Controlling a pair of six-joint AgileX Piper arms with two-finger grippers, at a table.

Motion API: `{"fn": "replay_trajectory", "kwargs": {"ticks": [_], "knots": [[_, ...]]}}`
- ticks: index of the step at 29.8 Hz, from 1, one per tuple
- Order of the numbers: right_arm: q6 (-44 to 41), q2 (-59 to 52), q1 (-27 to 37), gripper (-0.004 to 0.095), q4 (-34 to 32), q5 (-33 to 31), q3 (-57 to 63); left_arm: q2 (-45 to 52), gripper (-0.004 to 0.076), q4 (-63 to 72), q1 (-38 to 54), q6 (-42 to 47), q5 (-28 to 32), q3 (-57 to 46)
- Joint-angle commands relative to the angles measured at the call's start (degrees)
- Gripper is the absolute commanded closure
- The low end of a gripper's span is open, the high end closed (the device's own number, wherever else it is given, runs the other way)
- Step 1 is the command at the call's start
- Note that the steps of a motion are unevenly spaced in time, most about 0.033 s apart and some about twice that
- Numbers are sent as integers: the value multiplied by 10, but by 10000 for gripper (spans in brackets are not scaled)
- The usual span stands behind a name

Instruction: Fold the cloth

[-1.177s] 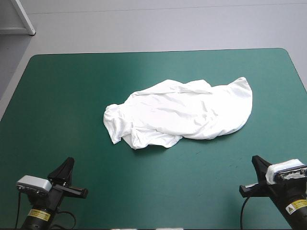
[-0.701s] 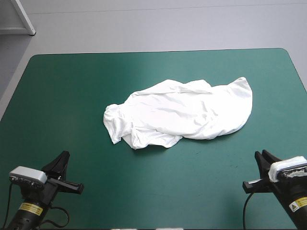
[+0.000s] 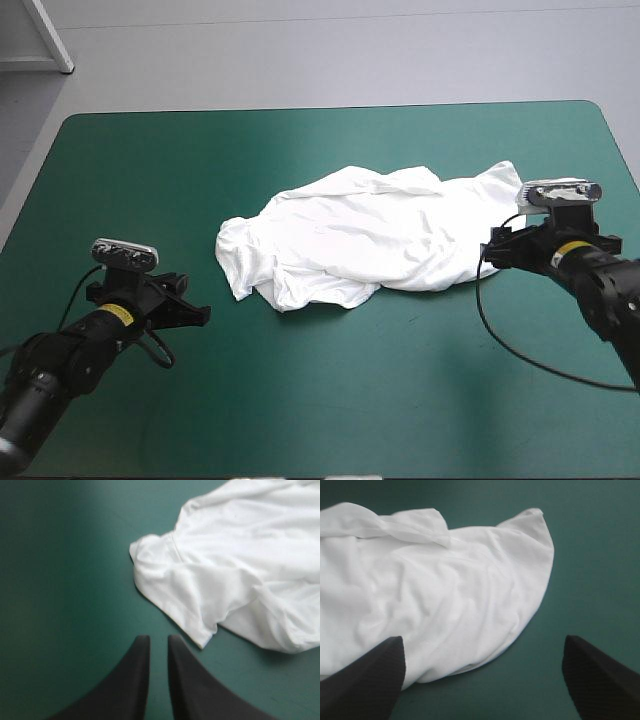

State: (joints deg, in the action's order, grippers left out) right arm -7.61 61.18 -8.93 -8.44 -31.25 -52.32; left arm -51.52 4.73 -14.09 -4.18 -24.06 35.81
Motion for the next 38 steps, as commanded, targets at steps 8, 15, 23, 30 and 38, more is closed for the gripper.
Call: {"fn": "replay_trajectory", "kwargs": {"ticks": [8, 15, 23, 30, 38], "knots": [[-42, 181, 31, 99, -27, -27, -128, -199, 94, 75, -2, -7, 107, 20], [6, 235, 108, 99, 44, -53, -165, -313, 146, 89, -26, -7, 111, 85], [29, 248, 132, 99, 64, -40, -165, -387, 147, 90, -63, -1, 93, 156], [31, 277, 132, 99, 65, -24, -174, -438, 175, 109, -63, 3, 45, 156], [34, 386, 133, 99, 78, -28, -251, -450, 722, 140, -63, 2, 4, 156]]}}
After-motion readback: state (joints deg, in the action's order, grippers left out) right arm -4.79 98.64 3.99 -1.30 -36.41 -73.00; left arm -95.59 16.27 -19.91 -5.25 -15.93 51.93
